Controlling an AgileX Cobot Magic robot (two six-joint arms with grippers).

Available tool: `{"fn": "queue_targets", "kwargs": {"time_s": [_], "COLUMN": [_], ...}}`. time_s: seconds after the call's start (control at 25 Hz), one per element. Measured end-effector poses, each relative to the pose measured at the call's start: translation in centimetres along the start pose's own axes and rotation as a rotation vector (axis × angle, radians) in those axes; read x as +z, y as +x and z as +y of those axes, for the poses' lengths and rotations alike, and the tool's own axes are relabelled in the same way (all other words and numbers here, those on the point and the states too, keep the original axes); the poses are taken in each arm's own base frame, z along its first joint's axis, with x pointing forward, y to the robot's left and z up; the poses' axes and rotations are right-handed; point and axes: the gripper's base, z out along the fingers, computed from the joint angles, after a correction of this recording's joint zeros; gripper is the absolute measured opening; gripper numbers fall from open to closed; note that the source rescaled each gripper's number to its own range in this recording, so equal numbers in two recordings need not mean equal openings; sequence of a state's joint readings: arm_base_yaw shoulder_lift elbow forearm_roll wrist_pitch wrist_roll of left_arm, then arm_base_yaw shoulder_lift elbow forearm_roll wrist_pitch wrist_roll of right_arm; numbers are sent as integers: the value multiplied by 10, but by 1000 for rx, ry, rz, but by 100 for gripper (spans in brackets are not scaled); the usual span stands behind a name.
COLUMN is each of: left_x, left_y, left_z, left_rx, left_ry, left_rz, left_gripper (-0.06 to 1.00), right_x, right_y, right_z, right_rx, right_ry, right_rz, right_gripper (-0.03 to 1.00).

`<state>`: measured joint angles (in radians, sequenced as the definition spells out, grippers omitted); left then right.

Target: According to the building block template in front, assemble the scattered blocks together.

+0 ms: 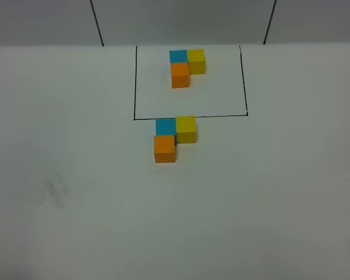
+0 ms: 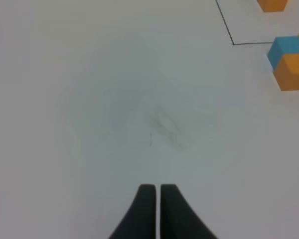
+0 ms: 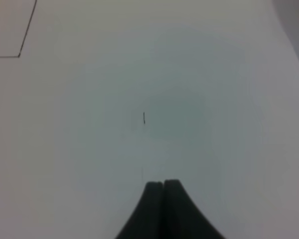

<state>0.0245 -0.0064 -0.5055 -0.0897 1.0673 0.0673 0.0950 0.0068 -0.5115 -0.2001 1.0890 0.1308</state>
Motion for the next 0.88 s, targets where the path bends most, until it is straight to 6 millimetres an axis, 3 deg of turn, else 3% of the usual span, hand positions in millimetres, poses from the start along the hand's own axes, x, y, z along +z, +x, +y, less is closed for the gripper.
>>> {"fn": "queue_targets", "kwargs": {"time_s": [0.88], "left_x": [0], "left_y": [0], "left_z": [0], "left_rx": [0], "left_ry": [0], "left_rz": [0], "left_gripper": [0], "right_x": [-2], "right_y": [1], "right_z": [-1], "right_rx": [1], "right_ry": [3], "right_rz": [-14], "right_gripper": [0]}}
